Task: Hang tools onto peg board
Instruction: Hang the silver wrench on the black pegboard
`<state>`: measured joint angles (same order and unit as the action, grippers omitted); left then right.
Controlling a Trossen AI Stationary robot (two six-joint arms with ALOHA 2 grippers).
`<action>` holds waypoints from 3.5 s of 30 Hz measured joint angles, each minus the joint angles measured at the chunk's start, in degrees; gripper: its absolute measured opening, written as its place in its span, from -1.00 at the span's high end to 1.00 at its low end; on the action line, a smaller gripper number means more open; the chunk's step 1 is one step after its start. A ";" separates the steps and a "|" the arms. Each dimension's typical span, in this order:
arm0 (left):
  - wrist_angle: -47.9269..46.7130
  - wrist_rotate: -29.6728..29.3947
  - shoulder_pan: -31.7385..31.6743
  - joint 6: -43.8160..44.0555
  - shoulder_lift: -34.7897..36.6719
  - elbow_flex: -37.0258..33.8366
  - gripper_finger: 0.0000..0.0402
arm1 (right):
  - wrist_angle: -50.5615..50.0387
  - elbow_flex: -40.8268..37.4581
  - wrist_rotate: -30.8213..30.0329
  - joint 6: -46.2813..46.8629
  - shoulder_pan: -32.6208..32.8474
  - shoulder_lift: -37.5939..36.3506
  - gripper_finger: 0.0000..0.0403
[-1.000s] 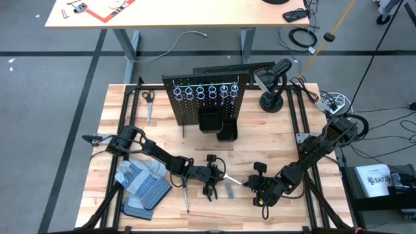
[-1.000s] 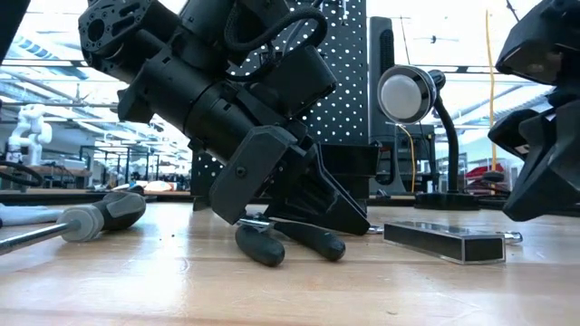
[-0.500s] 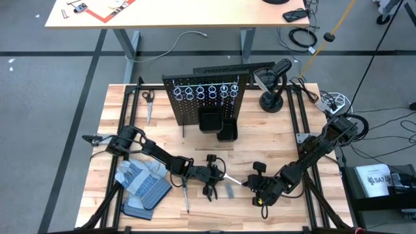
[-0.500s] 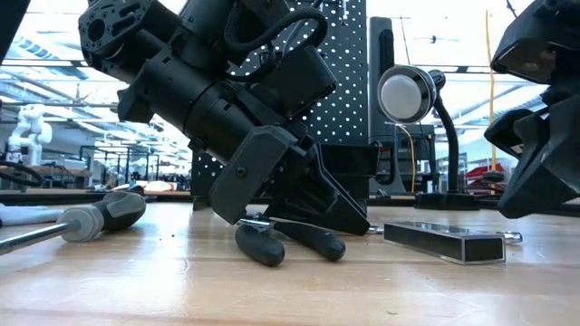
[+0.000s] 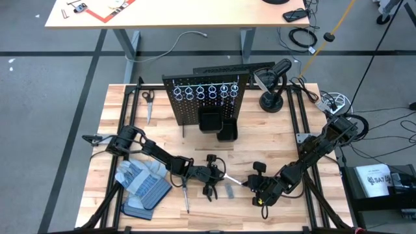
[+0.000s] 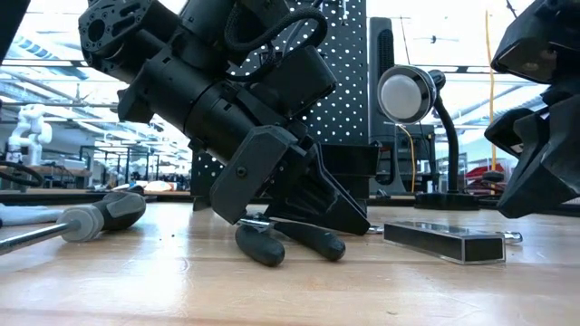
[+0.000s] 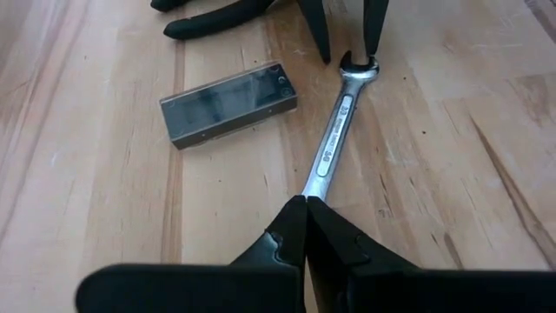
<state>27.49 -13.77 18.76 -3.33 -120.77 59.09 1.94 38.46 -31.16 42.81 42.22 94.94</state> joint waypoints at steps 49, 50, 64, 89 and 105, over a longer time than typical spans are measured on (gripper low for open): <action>1.29 -5.19 0.07 -4.84 0.11 0.00 0.41 | -0.09 0.22 1.03 3.24 0.09 3.96 1.00; 1.31 -5.90 0.07 -5.97 0.12 0.02 0.41 | -0.09 0.21 1.07 3.28 0.10 3.96 1.00; -0.14 -4.51 0.35 -10.19 -1.32 0.40 0.41 | -0.14 0.07 1.68 3.21 -0.66 4.02 1.00; -11.31 -7.07 0.51 -10.44 -6.91 8.46 0.43 | 0.06 0.02 1.47 3.21 -0.66 4.07 1.00; -11.95 -4.85 -0.65 -8.37 -6.90 8.94 0.97 | 0.10 0.07 1.48 3.21 -0.66 4.07 1.00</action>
<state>15.53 -18.62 18.11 -11.71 -127.67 68.03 2.04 38.52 -29.67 46.02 41.56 99.00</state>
